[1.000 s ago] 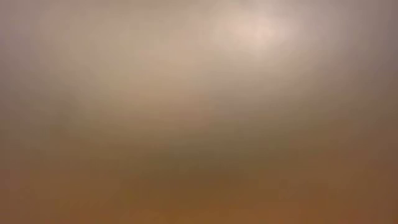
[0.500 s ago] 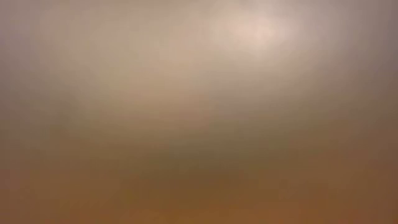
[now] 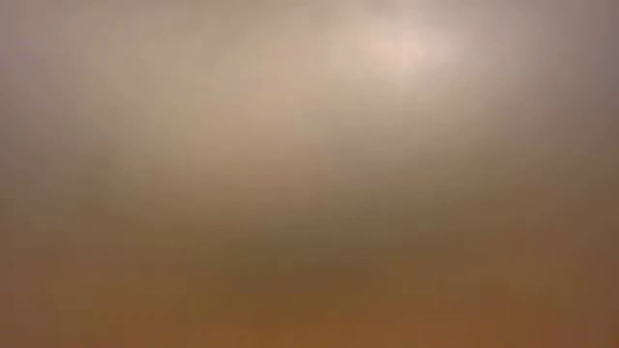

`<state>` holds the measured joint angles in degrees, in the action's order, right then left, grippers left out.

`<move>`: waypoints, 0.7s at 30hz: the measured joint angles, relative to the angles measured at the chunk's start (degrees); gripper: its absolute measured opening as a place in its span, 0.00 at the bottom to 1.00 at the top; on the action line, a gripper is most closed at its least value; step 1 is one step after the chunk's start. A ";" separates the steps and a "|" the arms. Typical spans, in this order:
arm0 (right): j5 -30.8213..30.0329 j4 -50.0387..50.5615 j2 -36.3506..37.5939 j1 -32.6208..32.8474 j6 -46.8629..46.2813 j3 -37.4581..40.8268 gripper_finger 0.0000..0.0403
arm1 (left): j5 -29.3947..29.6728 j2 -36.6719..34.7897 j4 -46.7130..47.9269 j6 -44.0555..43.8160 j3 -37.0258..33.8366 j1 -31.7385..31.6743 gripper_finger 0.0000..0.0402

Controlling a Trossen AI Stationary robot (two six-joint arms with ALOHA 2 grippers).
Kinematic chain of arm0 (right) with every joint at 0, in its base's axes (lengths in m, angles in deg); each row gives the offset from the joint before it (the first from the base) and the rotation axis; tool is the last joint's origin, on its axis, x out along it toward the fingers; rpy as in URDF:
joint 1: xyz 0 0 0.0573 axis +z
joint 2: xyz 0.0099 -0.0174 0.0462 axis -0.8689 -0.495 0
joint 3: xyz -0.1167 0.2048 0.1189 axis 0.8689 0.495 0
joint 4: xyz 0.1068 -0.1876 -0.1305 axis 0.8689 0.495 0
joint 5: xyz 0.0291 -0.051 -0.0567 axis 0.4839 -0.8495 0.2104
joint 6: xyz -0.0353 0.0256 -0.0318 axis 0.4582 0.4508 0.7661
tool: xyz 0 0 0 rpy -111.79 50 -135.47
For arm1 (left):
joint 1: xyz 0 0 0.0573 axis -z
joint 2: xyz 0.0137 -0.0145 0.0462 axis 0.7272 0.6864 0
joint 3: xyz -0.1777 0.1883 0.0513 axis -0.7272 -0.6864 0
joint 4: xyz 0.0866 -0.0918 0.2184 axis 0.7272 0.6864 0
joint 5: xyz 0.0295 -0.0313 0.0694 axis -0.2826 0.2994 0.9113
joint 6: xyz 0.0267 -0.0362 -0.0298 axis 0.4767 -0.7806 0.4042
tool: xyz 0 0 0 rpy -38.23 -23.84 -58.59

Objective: Pick & Place USB Port
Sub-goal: Put the red charger cable into the orange bin

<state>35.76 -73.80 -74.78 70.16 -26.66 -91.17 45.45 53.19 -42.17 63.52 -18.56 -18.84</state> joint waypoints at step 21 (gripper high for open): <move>0.21 -0.16 0.03 0.48 0.23 0.02 0.03 | -0.97 0.00 1.51 -0.60 0.00 -0.42 0.06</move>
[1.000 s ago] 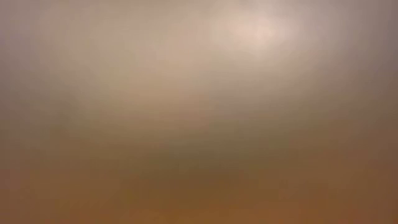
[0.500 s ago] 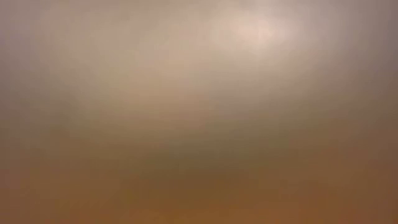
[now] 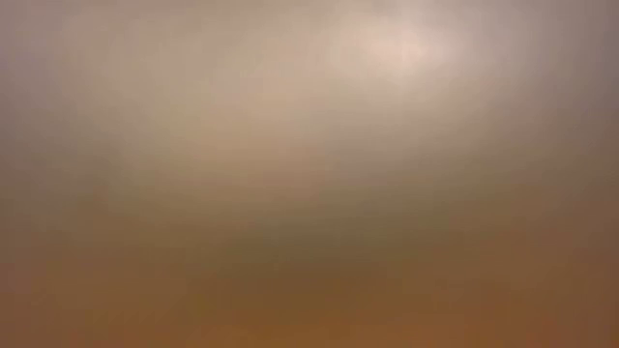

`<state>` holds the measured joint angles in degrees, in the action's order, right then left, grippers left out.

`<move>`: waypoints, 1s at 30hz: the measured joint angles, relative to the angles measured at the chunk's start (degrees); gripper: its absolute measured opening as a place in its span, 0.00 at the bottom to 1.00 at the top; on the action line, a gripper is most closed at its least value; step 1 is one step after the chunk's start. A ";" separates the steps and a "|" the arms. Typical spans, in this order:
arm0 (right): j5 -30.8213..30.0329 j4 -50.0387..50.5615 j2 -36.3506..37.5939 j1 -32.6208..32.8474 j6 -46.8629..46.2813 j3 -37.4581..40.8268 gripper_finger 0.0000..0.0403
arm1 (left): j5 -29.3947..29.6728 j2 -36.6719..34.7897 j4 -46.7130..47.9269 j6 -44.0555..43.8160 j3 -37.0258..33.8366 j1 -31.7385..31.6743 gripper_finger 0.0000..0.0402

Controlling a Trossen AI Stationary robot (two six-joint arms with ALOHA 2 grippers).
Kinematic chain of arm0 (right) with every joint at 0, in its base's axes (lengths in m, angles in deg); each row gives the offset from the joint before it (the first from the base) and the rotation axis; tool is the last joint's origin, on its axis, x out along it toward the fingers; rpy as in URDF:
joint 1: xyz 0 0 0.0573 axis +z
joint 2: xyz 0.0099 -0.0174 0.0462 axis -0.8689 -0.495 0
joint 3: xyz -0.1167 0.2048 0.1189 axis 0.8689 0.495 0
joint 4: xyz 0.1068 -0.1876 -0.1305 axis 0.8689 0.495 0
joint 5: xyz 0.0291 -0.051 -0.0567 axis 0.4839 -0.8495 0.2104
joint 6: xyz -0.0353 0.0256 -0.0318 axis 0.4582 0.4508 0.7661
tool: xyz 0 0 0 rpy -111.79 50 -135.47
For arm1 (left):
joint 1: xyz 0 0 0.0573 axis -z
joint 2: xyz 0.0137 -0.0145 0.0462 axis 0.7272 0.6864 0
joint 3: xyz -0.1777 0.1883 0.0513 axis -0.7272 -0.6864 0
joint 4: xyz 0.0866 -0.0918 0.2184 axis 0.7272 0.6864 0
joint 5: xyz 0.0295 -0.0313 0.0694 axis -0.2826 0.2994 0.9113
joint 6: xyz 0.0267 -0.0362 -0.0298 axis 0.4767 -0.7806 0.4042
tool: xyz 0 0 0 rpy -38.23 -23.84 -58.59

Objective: Pick & Place USB Port
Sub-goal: Put the red charger cable into the orange bin

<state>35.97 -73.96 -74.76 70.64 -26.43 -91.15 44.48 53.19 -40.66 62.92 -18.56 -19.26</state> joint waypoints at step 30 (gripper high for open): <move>-51.41 22.43 9.73 6.42 7.45 0.00 0.51 | -41.08 5.53 31.91 -26.14 10.18 -1.55 0.05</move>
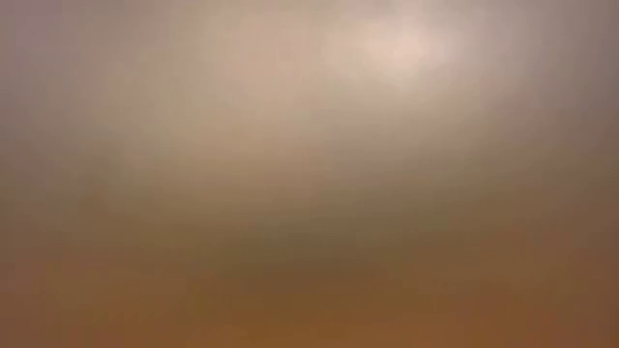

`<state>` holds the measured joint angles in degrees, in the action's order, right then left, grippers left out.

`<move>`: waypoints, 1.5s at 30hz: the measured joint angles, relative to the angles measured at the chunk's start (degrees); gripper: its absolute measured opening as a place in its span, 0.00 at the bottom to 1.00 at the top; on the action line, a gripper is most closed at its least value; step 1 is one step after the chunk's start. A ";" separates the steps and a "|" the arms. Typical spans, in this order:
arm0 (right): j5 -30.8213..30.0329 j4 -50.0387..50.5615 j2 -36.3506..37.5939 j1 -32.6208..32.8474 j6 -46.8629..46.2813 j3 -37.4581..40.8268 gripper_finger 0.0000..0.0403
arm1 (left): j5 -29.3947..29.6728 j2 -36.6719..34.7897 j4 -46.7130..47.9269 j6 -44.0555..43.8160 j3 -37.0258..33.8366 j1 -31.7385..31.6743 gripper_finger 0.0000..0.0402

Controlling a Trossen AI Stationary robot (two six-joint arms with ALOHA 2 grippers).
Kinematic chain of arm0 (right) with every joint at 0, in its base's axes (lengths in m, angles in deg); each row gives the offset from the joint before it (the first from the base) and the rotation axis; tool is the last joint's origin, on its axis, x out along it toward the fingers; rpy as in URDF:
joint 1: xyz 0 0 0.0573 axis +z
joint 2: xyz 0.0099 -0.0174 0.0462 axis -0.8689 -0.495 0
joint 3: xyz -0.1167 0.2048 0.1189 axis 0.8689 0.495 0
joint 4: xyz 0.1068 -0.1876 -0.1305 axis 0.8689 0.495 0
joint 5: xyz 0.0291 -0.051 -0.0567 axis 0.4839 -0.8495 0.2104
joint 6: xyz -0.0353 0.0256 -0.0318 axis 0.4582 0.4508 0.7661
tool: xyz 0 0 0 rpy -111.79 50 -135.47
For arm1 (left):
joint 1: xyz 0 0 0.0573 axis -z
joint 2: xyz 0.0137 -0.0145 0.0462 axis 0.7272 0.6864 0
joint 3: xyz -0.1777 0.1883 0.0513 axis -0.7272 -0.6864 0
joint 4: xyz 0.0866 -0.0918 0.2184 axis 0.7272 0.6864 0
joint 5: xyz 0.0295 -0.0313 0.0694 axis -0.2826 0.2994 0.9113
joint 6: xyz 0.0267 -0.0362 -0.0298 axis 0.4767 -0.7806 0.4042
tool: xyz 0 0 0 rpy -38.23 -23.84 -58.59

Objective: Pick & Place USB Port
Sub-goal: Put the red charger cable into the orange bin, then put the left blue HDMI cable into the green bin

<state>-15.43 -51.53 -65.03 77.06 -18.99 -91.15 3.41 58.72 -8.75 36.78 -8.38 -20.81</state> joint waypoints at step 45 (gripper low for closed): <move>-3.13 3.46 -0.13 -2.00 -1.15 0.02 0.49 | -5.76 20.81 -13.63 -1.36 -0.11 -6.08 0.38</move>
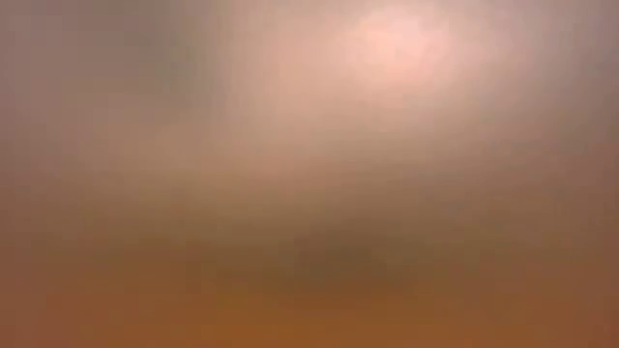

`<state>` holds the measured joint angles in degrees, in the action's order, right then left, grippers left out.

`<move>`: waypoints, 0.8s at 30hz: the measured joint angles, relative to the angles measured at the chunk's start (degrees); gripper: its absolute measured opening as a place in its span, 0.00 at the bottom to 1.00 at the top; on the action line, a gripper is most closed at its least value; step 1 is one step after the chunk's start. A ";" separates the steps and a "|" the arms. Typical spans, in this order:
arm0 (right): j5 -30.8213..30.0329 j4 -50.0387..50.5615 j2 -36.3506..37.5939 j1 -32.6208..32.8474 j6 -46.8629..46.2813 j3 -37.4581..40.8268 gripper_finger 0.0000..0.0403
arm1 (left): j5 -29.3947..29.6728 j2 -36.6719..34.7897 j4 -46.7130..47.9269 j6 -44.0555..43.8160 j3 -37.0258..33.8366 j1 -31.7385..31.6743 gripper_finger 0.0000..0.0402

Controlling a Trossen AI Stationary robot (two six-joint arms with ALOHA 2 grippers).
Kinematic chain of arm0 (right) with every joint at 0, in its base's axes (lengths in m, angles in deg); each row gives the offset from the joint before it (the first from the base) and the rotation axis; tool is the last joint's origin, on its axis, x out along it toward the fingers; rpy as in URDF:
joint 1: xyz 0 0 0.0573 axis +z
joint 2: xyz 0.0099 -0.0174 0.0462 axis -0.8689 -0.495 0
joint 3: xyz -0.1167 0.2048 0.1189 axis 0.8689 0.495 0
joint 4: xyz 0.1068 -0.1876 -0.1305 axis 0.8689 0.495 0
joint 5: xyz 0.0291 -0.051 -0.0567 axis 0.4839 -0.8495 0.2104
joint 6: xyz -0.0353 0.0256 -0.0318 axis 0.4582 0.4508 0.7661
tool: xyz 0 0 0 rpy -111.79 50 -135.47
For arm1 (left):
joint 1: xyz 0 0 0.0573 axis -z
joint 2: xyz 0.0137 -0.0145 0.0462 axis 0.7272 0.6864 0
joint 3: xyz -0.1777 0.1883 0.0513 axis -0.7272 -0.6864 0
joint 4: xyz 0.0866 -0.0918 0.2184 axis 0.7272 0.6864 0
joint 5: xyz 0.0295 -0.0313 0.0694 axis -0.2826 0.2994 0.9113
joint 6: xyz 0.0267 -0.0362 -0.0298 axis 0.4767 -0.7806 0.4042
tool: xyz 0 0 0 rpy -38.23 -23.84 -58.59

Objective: Pick & Place USB Port
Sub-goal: Put the left blue HDMI cable into the green bin

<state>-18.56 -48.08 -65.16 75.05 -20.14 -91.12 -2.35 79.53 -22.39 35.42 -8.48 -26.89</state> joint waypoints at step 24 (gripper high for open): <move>20.42 3.85 -0.02 0.00 -12.51 2.94 0.49 | 21.07 -29.65 -5.11 17.86 -0.02 13.93 0.39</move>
<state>1.86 -44.23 -65.18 75.05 -32.65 -88.19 18.72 49.88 -27.50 53.29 -8.50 -12.96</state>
